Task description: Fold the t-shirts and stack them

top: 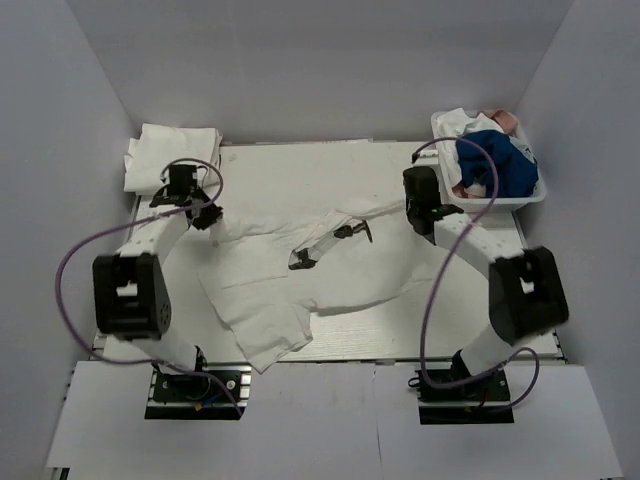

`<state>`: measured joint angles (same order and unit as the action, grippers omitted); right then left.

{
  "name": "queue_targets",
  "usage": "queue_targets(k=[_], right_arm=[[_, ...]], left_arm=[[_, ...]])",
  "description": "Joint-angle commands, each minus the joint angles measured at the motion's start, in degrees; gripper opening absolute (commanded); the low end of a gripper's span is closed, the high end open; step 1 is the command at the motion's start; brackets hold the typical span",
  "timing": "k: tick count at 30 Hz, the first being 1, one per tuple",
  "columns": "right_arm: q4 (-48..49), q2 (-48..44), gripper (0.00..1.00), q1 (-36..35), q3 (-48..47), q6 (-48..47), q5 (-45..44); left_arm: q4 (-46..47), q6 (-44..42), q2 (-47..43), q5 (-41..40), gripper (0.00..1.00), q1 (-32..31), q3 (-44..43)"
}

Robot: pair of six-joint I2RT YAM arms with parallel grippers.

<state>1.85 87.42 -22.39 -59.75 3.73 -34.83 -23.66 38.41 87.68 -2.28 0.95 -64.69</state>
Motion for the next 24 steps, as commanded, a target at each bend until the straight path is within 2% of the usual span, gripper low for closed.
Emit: queue_targets(k=[1, 2, 3, 4, 5, 6, 9, 15, 17, 22, 24], right_arm=[[-8.4, 6.0, 0.26, 1.6, -5.2, 7.9, 2.8], [-10.8, 11.1, 0.28, 1.6, -9.6, 8.5, 2.2], [-14.8, 12.4, 0.32, 1.8, -12.9, 9.6, 0.0], [-16.9, 13.2, 0.47, 1.9, -14.2, 9.7, -0.2], [-17.2, 14.8, 0.86, 2.2, -15.6, 9.4, 0.2], [-17.0, 14.9, 0.90, 2.1, -16.0, 8.9, 0.3], [-17.5, 13.8, 0.90, 1.8, -15.4, 11.5, 2.0], [-17.0, 6.3, 0.90, 1.8, -8.0, 18.5, 7.2], [-13.9, 4.9, 0.90, 1.9, -5.1, 18.7, 11.8], [-13.0, 1.4, 0.90, 1.9, -0.5, 20.6, 13.9], [-12.2, 1.3, 0.90, 2.2, 0.8, 20.7, 12.9]], left_arm=[[-3.6, -1.5, 6.3, 5.0, 0.33, 0.3, -4.5], [-6.6, -2.0, 7.8, 5.0, 0.34, 0.3, -6.1], [-7.4, -2.6, 8.7, 4.4, 0.36, -0.2, -8.6], [-7.5, -3.2, 8.7, 4.4, 0.38, -0.2, -9.1], [-6.9, -3.2, 8.2, 4.4, 0.39, -0.9, -9.1], [-5.8, -3.7, 7.3, 6.8, 0.41, -0.9, -7.8], [-3.4, -3.7, 2.8, 9.7, 0.47, -0.9, -2.4], [0.4, -3.2, -7.2, 14.2, 0.50, -2.8, 13.0], [0.4, -3.2, -10.5, 15.8, 0.80, -3.7, 17.3], [-2.9, 0.3, -14.1, 13.6, 0.80, -7.3, 22.7], [-5.4, 2.3, -14.1, 8.9, 0.80, -7.9, 22.7]])
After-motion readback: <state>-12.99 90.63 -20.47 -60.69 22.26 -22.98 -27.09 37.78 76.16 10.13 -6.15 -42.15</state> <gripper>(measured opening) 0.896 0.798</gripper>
